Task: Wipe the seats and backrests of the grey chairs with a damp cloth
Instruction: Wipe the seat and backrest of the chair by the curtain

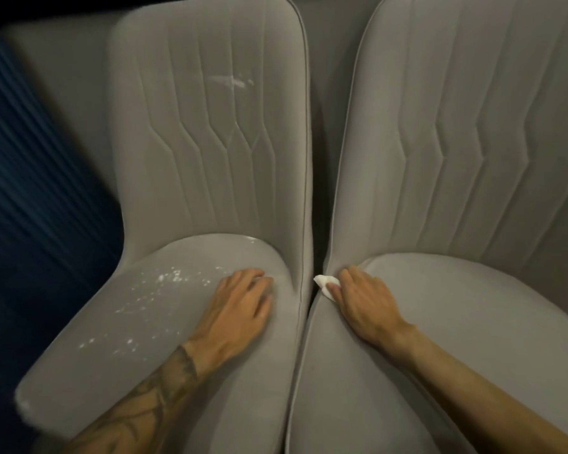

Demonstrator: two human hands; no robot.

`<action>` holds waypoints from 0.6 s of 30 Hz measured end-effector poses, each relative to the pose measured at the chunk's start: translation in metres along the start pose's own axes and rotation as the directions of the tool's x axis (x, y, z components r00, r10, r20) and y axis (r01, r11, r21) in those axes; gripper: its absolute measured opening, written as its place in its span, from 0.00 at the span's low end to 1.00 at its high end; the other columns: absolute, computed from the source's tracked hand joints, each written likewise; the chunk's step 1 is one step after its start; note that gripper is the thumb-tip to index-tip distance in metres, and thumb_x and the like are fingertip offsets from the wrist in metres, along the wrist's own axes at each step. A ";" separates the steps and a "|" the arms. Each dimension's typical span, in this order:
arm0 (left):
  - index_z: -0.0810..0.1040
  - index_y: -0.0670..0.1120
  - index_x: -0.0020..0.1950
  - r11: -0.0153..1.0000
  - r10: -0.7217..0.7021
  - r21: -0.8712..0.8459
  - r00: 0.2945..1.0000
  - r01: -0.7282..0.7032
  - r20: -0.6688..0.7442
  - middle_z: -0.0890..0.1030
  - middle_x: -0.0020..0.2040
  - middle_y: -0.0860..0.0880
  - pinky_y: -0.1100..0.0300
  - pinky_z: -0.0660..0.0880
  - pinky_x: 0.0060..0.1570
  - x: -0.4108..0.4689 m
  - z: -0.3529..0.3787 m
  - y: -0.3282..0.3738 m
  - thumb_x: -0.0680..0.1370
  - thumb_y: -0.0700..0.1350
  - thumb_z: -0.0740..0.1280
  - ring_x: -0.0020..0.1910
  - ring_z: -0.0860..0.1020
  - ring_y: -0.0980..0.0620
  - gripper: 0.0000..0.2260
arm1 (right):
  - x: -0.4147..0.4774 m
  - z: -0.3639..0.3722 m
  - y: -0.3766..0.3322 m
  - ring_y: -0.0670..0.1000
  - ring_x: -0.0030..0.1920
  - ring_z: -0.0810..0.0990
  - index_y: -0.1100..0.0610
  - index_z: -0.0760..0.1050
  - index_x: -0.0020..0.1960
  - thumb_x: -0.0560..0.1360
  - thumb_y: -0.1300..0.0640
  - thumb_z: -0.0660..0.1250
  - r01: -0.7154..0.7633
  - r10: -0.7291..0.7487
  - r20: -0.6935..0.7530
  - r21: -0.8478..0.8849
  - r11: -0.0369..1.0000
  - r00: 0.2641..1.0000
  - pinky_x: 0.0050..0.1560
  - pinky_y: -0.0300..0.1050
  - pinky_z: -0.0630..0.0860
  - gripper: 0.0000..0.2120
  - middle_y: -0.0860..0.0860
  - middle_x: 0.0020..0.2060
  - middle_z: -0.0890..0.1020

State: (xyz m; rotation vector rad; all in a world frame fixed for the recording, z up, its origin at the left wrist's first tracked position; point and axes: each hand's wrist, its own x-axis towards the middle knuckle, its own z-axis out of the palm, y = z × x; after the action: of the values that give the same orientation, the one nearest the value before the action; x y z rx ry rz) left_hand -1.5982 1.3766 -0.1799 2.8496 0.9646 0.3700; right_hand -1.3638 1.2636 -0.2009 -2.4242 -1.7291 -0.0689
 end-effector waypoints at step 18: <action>0.76 0.47 0.73 0.990 -0.133 0.058 0.990 0.131 0.045 0.76 0.69 0.47 0.48 0.69 0.69 -0.007 -0.024 -0.216 0.86 0.56 0.53 0.66 0.75 0.44 0.23 | 0.018 0.021 -0.144 0.54 0.46 0.77 0.53 0.69 0.55 0.84 0.43 0.48 -0.083 0.082 -0.090 -0.006 0.997 0.992 0.43 0.49 0.71 0.17 0.51 0.50 0.72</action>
State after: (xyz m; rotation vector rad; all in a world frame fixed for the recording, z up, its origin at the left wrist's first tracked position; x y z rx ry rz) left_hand -1.7358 1.5442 -0.1970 2.8082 1.1635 0.2640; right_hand -1.4947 1.3294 -0.2043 -2.4561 -1.5922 -0.1737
